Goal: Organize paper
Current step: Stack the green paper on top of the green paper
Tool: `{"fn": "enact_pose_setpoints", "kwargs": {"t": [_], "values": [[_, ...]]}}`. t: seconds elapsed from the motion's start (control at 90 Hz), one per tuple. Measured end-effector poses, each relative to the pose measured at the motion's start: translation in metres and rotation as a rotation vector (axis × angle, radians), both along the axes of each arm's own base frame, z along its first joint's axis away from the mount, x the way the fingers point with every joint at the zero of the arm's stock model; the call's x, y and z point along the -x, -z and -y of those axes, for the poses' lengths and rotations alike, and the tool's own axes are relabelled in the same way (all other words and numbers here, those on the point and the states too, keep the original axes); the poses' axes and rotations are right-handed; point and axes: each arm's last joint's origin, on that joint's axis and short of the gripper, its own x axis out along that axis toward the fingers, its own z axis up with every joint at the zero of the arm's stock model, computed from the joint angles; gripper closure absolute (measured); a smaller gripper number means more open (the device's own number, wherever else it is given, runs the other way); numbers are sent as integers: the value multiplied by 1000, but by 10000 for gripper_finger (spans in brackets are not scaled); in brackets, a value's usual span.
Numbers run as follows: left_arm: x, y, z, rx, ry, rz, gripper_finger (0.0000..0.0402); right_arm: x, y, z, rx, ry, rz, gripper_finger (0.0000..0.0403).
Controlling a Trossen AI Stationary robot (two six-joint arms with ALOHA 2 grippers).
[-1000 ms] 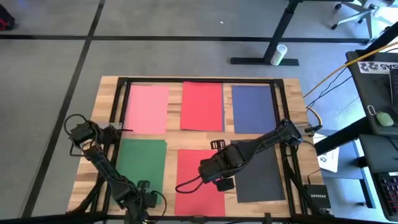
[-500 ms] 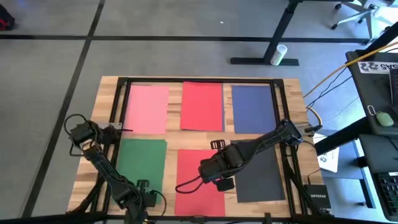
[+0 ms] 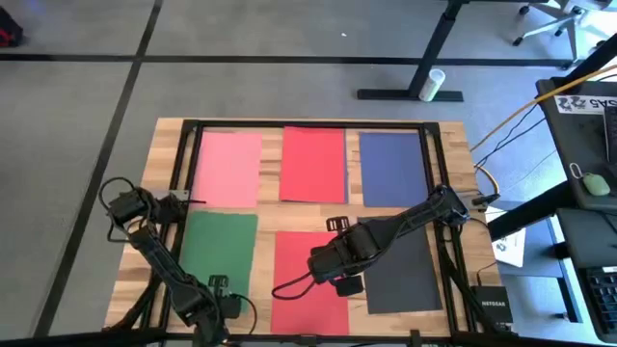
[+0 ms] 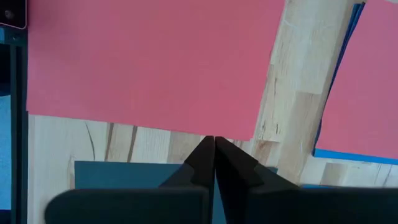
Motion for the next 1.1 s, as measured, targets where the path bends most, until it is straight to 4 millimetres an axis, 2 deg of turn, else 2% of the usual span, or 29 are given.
{"fn": "enact_pose_setpoints", "kwargs": {"t": [0.211,0.367,0.567,0.889,1.1], "values": [[-11,-16,7,10,46,69,402,2,0,-3,0,-9,-1,403],[-18,-27,-2,-94,26,74,402,5,0,-10,0,-27,-1,403],[-12,-16,-22,-206,-78,-33,402,11,0,-21,10,-53,6,403],[-11,1,-25,-147,-128,-25,402,13,0,-25,21,-45,15,403],[-14,1,-21,-106,-135,16,402,13,0,-25,21,-43,15,403]]}}
